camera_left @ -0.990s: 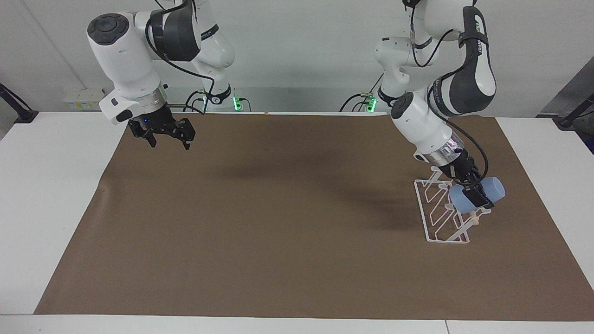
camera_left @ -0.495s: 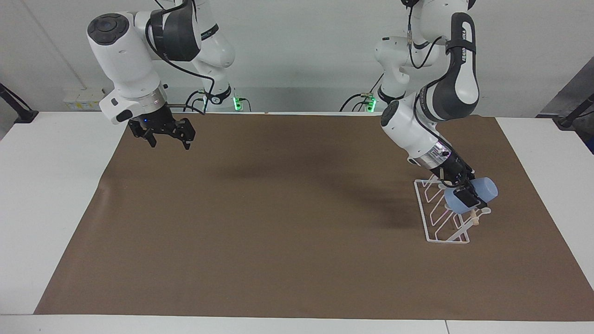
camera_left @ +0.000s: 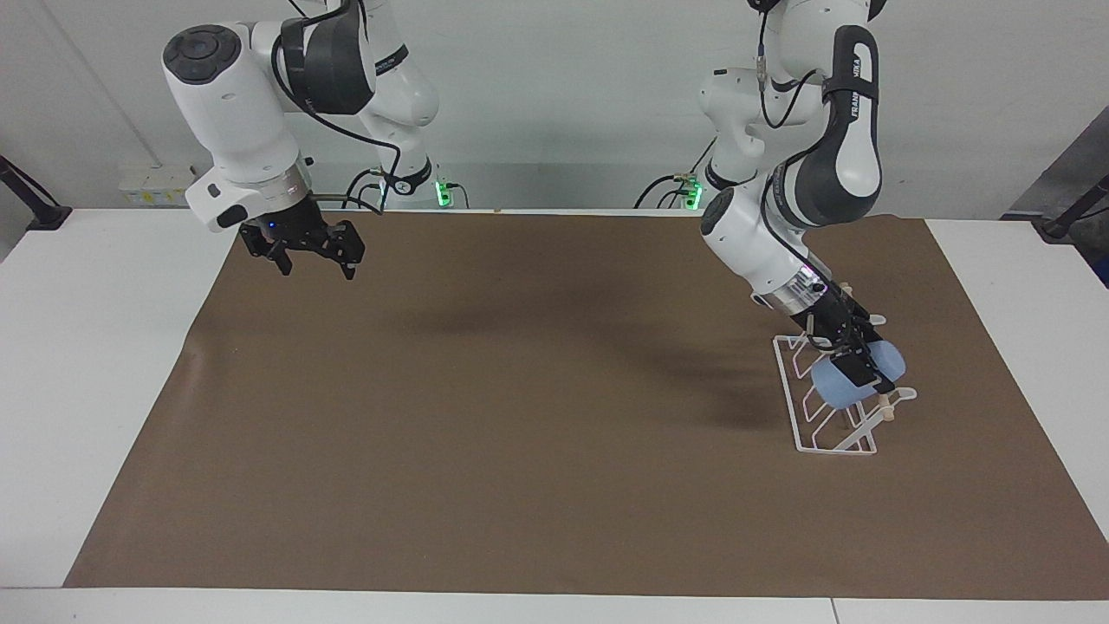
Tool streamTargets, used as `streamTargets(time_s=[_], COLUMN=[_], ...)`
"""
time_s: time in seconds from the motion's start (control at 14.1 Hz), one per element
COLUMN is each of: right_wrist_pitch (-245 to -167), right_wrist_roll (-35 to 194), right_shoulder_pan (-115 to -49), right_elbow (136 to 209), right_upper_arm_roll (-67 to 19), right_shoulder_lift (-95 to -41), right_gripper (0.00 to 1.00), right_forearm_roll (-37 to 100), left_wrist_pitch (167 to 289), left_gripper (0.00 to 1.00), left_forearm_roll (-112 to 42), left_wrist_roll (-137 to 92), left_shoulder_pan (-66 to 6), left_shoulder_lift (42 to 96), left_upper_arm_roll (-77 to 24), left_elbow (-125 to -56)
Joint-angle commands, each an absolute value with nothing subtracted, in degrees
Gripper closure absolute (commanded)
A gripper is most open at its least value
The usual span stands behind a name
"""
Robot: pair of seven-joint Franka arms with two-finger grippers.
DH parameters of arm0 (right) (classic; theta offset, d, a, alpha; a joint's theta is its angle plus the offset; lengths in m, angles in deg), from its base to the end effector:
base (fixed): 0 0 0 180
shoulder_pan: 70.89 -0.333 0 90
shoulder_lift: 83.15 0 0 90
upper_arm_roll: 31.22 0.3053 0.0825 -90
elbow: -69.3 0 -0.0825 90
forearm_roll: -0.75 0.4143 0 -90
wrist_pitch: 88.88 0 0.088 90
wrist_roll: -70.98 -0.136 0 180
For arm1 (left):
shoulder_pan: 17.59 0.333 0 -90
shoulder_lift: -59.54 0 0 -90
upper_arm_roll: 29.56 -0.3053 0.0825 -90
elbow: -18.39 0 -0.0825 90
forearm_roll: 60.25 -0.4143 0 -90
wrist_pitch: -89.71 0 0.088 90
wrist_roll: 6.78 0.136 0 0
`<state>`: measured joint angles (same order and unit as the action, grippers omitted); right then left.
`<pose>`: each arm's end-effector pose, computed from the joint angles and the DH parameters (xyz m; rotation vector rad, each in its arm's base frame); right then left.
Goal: Hang cup on cup holder
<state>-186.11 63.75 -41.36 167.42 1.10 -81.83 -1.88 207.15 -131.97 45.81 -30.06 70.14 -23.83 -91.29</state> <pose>0.5935 0.0209 0.5126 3.1032 -0.1099 -0.0496 0.6375 -0.1273 0.3867 -1.2238 1.7143 0.4060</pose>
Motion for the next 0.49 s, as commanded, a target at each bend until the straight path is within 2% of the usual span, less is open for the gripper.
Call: streamTargets(time_s=[0.0,0.42], right_wrist_pitch=[-186.97,-186.97], right_wrist_roll=[65.62,65.62], right_shoulder_pan=[-40.83,-40.83], right_elbow=[168.71,168.71], right_upper_arm_roll=[0.94,1.03], right_shoulder_lift=[-83.24,-83.24], right_gripper=[0.0,0.0], right_forearm_roll=[-0.31,-0.31], left_wrist_pitch=[208.54,206.0], left_gripper=[0.0,0.0], left_forearm_roll=[-132.58,-126.54], left_wrist_roll=[47.37,47.54], left_shoulder_pan=[-29.64,-29.72], left_shoulder_lift=[68.85,67.01], left_upper_arm_roll=[-24.2,-24.11], left_elbow=[-92.18,-91.74])
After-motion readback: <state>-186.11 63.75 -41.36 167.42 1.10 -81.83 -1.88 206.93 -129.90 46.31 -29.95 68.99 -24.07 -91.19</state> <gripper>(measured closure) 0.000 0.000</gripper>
